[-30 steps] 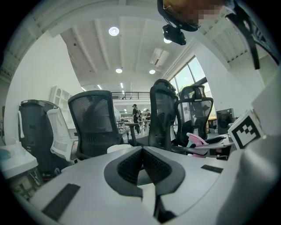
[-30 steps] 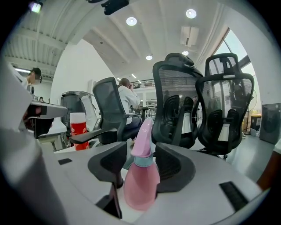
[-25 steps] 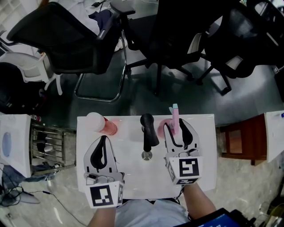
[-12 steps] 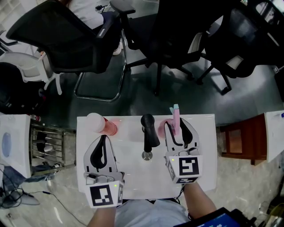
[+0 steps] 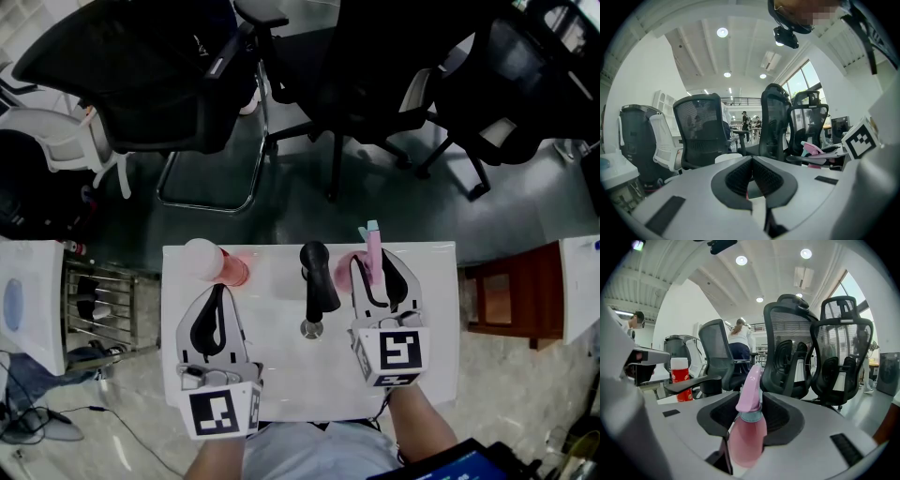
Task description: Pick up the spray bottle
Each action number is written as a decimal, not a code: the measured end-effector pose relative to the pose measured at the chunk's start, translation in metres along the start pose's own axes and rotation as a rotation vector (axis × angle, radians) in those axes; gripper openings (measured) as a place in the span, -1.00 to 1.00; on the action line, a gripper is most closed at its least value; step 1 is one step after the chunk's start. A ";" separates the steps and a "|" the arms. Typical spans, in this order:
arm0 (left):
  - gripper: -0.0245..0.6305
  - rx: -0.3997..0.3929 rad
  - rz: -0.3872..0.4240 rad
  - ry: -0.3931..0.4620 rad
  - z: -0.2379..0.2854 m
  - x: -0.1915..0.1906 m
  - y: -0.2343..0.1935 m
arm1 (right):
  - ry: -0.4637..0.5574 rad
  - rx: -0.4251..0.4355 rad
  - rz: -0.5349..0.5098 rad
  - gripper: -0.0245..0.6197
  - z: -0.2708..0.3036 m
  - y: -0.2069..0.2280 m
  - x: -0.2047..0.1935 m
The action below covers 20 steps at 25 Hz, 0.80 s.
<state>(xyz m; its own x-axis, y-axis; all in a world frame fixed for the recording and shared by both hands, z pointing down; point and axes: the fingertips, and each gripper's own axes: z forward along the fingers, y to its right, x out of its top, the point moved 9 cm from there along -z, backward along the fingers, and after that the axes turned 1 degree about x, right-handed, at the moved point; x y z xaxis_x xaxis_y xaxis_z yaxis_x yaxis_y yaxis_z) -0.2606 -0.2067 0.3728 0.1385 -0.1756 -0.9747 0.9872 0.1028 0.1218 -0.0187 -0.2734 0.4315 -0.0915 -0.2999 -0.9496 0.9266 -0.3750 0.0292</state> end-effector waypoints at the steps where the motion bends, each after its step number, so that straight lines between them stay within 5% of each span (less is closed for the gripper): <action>1: -0.88 0.000 0.000 0.000 0.000 0.000 0.000 | 0.000 -0.002 0.001 -0.42 0.000 0.000 0.000; 20: -0.88 0.002 0.002 0.001 0.003 0.003 -0.002 | -0.016 0.003 -0.003 -0.43 0.005 -0.001 -0.003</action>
<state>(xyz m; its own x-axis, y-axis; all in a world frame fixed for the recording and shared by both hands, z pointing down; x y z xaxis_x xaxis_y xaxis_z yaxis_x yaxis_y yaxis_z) -0.2620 -0.2102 0.3706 0.1399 -0.1741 -0.9747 0.9871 0.1015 0.1236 -0.0206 -0.2762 0.4358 -0.1002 -0.3132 -0.9444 0.9252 -0.3786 0.0274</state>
